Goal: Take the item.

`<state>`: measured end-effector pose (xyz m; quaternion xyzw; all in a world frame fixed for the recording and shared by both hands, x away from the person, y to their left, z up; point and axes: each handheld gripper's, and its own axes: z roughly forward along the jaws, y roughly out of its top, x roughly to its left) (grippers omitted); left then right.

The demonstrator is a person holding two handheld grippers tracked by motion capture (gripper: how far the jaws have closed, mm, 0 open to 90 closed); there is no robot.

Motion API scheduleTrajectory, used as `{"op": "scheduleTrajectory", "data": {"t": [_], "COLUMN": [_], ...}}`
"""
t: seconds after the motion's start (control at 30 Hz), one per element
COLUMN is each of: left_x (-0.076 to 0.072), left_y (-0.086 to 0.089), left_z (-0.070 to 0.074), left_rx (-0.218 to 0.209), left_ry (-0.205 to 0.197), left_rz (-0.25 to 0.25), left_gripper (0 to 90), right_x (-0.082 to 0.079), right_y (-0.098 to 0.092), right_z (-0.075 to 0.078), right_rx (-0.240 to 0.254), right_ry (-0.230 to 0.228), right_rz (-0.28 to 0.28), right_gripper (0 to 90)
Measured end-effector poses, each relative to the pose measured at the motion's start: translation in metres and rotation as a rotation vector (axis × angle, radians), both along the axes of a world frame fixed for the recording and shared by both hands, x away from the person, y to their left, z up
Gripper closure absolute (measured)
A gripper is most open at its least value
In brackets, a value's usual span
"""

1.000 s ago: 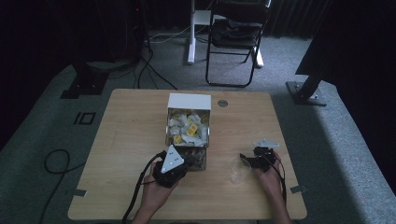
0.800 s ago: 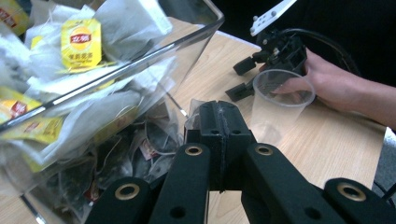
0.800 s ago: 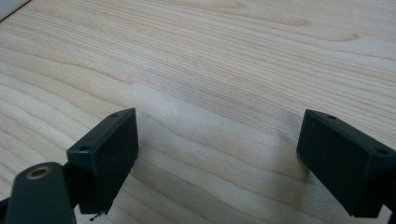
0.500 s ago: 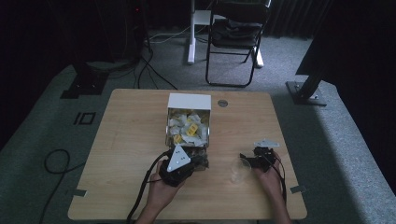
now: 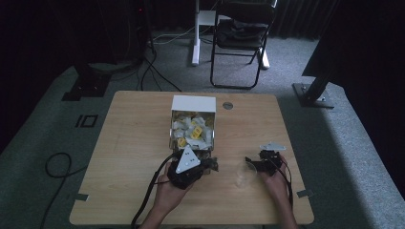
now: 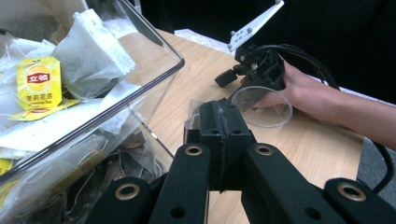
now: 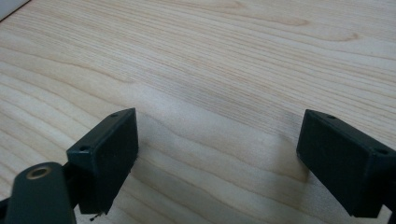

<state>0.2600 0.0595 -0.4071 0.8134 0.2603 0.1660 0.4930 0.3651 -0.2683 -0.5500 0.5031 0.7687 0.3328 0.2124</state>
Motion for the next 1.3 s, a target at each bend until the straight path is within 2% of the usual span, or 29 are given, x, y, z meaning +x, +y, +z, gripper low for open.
{"op": "scheduleTrajectory", "data": {"t": [0.6, 1.3], "left_x": [0.001, 0.008], "left_y": [-0.014, -0.032], "left_z": [0.007, 0.008], "left_rx": [-0.003, -0.009], "left_ry": [-0.008, 0.000], "left_rz": [-0.035, -0.063], "left_gripper": [90.0, 90.0], "right_x": [0.000, 0.000], "right_y": [0.000, 0.000], "right_z": [0.000, 0.000], "right_rx": [0.000, 0.000], "right_ry": [0.000, 0.000], "right_rz": [0.000, 0.000], "right_gripper": [12.3, 12.3]}}
